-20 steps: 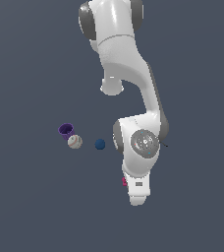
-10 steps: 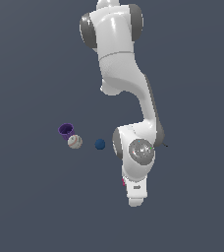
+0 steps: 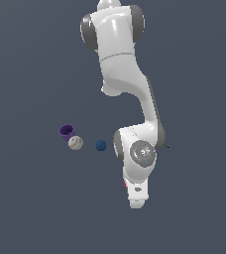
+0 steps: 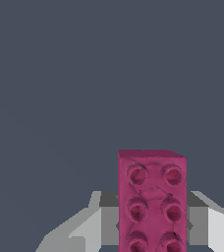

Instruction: Pick up a designated object from a clutter of objects.

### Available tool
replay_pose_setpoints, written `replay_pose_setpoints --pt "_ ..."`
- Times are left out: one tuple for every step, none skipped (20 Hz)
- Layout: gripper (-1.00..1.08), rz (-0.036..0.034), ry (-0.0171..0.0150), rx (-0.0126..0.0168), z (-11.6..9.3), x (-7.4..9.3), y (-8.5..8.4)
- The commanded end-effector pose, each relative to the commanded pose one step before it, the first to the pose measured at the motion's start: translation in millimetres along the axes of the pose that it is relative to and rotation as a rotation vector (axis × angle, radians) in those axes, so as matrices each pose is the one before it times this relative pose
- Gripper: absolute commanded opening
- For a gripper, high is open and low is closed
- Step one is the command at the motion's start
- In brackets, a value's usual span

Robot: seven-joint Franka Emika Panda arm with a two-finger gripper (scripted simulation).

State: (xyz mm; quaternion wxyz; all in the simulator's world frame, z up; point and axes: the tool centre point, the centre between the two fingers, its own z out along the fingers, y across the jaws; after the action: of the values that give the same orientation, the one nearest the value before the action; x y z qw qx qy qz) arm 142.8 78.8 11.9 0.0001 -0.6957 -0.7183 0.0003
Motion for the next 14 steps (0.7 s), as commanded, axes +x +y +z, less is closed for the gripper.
replay_pose_setpoints --pt "-1.00 0.00001 0.00001 -0.00046 -0.15 -0.01 0.18" --pt "-1.00 0.00000 0.00000 0.00000 0.00 0.00 0.00" --pt "-1.00 0.00000 0.00000 0.00000 -0.09 0.00 -0.14" --pt "-1.00 0.00000 0.00000 0.00000 -0.25 0.09 -0.06" --pt "-1.00 0.00000 0.00000 0.00000 -0.74 0.28 -0.17" --pt "-1.00 0.00000 0.00000 0.00000 -1.24 0.46 -0.28" --pt "-1.00 0.00000 0.00000 0.00000 -1.74 0.65 -0.39" --pt "-1.00 0.00000 0.00000 0.00000 -2.24 0.84 -0.50" --pt "-1.00 0.00000 0.00000 0.00000 -2.76 1.03 -0.62" --pt "-1.00 -0.00006 -0.00036 0.00033 -3.03 1.27 -0.73" --pt "-1.00 0.00000 0.00000 0.00000 -3.81 1.42 -0.85" --pt "-1.00 0.00000 0.00000 0.00000 -4.35 1.62 -0.97" --pt "-1.00 -0.00019 -0.00045 0.00001 -4.87 1.98 -1.11" --pt "-1.00 0.00000 0.00000 0.00000 -5.48 2.04 -1.22"
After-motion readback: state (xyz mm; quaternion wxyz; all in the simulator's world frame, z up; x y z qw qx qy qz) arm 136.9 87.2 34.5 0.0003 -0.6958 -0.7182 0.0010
